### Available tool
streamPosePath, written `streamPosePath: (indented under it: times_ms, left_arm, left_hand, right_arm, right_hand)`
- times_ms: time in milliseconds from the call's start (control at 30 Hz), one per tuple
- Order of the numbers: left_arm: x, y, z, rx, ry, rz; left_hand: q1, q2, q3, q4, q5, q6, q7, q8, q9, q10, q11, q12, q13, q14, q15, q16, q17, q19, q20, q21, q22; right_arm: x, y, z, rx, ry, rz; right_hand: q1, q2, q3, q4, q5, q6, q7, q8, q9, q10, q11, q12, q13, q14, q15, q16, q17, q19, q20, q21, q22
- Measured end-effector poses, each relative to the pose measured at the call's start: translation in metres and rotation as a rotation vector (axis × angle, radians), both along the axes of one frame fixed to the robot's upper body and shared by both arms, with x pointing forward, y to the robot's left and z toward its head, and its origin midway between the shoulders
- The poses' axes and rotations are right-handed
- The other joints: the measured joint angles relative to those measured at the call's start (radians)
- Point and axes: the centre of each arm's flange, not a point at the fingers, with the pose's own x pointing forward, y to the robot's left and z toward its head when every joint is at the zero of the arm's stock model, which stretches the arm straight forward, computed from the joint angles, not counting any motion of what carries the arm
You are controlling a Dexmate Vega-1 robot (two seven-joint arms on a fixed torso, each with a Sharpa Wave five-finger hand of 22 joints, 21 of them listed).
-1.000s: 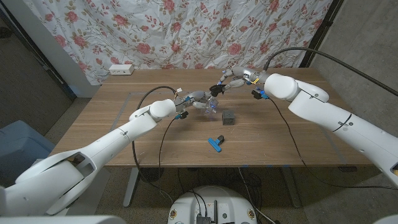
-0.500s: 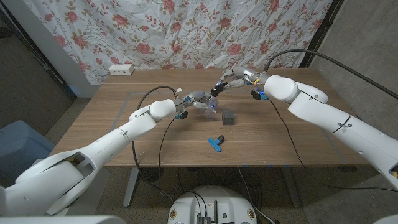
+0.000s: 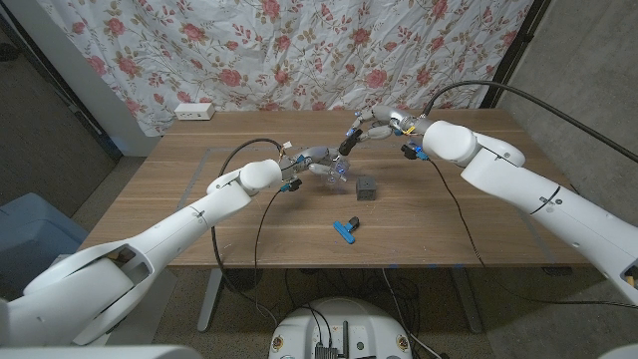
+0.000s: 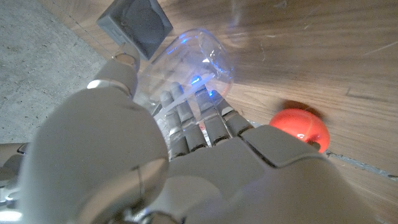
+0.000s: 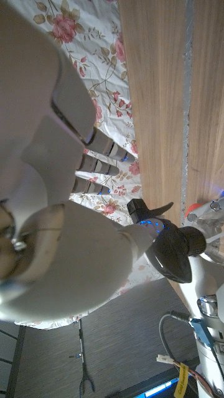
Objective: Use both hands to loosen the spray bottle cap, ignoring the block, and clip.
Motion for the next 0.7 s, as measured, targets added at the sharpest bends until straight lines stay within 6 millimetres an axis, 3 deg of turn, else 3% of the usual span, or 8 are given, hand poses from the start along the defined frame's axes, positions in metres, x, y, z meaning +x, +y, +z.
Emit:
streamPosePath:
  times_ms: [700]
  left_arm:
    - [0.0002, 0.0001, 0.0, -0.002, -0.003, 0.003]
  left_hand:
    - [-0.004, -0.004, 0.01, 0.001, 0.0, -0.001, 0.002, 0.004, -0.005, 0.007, 0.001, -0.001, 0.0, 0.009, -0.002, 0.0, 0.0, 0.0, 0.0, 0.0, 0.0]
  right_arm:
    - [0.002, -0.0016, 0.0003, 0.037, -0.001, 0.019]
  right_hand:
    - [0.051, -0.017, 0.003, -0.003, 0.0, 0.014, 0.003, 0.004, 0.001, 0.005, -0.005, 0.0, 0.0, -0.016, 0.002, 0.0, 0.0, 0.0, 0.0, 0.0, 0.0]
